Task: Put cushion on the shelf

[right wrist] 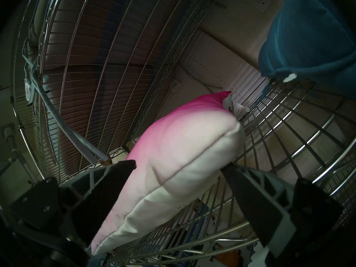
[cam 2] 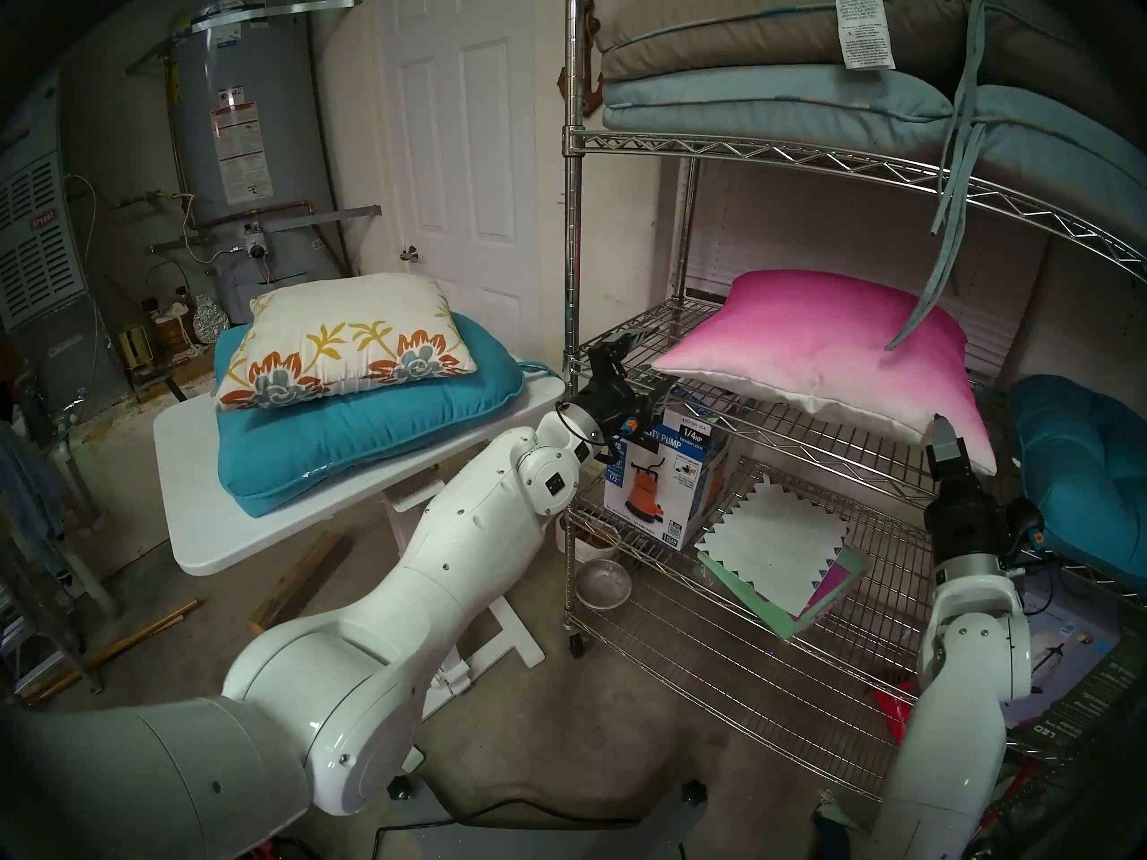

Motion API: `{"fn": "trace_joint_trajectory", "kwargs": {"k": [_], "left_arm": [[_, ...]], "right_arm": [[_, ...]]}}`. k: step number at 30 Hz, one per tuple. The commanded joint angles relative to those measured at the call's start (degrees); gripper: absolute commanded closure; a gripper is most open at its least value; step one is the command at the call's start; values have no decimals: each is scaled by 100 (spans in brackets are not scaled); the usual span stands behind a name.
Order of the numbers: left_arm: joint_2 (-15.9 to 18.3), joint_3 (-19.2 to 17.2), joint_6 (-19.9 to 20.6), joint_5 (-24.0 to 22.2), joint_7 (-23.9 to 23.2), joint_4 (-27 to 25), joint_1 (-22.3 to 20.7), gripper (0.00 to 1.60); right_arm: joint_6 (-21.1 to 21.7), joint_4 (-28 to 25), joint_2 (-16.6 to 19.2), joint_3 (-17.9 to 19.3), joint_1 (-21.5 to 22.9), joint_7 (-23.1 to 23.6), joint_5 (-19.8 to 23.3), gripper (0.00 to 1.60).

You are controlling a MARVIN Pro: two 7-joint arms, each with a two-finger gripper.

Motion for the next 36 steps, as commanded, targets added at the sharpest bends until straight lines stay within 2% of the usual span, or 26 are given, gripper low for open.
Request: {"fn": "trace_joint_trajectory", "kwargs": {"k": [1, 18, 24, 36], "left_arm": [[-159, 0, -155, 31, 349, 171, -489, 0], [-282, 40, -374, 218, 886, 880, -851, 0], [-319, 29, -410, 275, 1046, 1025, -906, 0], [-325, 21, -457, 320, 1272, 1157, -918, 0]], "right_arm": [[-27, -143, 26, 9, 50, 22, 7, 0], [15, -117, 69, 15, 146, -9, 72, 0], [378, -74, 82, 63, 401, -382, 484, 0], [665, -63, 79, 97, 617, -808, 791, 0]]}}
